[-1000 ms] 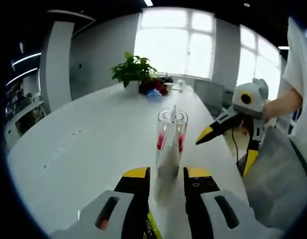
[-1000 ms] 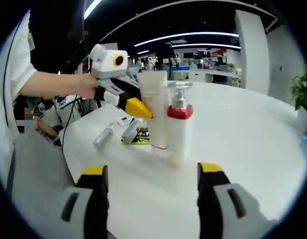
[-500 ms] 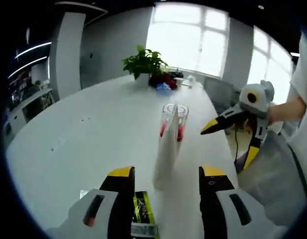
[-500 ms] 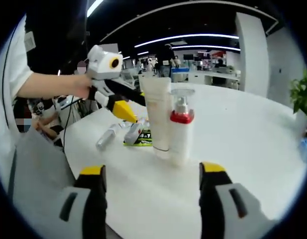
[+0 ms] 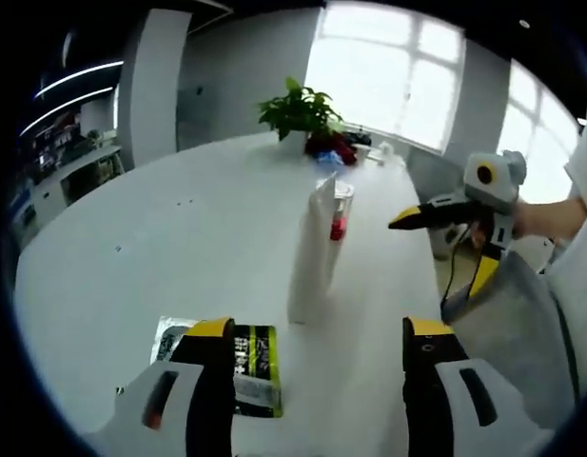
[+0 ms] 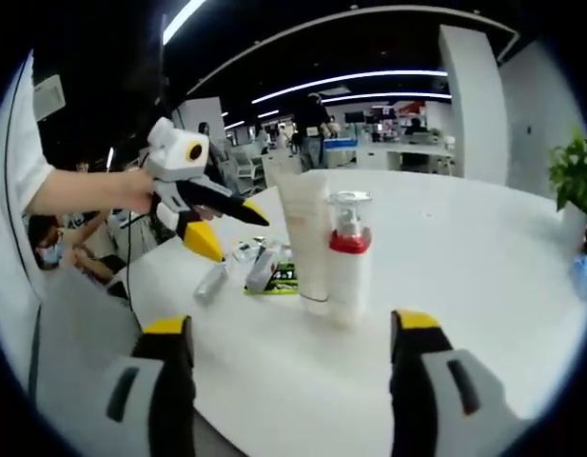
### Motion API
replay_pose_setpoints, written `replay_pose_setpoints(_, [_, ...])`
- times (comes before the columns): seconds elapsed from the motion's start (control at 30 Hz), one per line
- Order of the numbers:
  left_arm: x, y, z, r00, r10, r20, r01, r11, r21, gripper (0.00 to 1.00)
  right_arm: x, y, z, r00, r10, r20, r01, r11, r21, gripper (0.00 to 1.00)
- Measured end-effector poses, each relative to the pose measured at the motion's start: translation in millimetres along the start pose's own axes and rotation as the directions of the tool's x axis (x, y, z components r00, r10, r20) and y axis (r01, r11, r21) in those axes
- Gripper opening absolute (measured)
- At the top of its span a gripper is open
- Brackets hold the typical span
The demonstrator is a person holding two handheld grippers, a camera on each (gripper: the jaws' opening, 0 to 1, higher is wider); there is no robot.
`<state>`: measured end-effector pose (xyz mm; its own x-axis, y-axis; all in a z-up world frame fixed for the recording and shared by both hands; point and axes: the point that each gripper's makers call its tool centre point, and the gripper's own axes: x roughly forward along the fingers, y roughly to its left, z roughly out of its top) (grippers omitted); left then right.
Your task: Arrange the skincare products in the storage area until every visible bottle or jar stands upright without overlapping.
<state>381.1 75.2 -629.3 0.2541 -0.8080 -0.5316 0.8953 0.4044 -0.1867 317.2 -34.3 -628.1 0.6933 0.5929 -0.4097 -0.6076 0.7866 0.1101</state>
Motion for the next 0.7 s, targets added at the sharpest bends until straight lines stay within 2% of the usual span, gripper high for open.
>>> replay_pose_setpoints(0.27, [-22,-9.8,-14.4,0.999,0.051,-0.020,-0.052,0.998,-0.044,0.84,-7,9,1.4,1.000,0.009,0.003,-0.009,1.000,-0.010,0.92])
replay_pose_setpoints(0.7, [-55,-24.0,-34.8,0.991,0.136,-0.010,-0.136,0.985,-0.107,0.90,-17,20,2.4,0.999,0.033,-0.002,-0.033,0.999,-0.017,0.97])
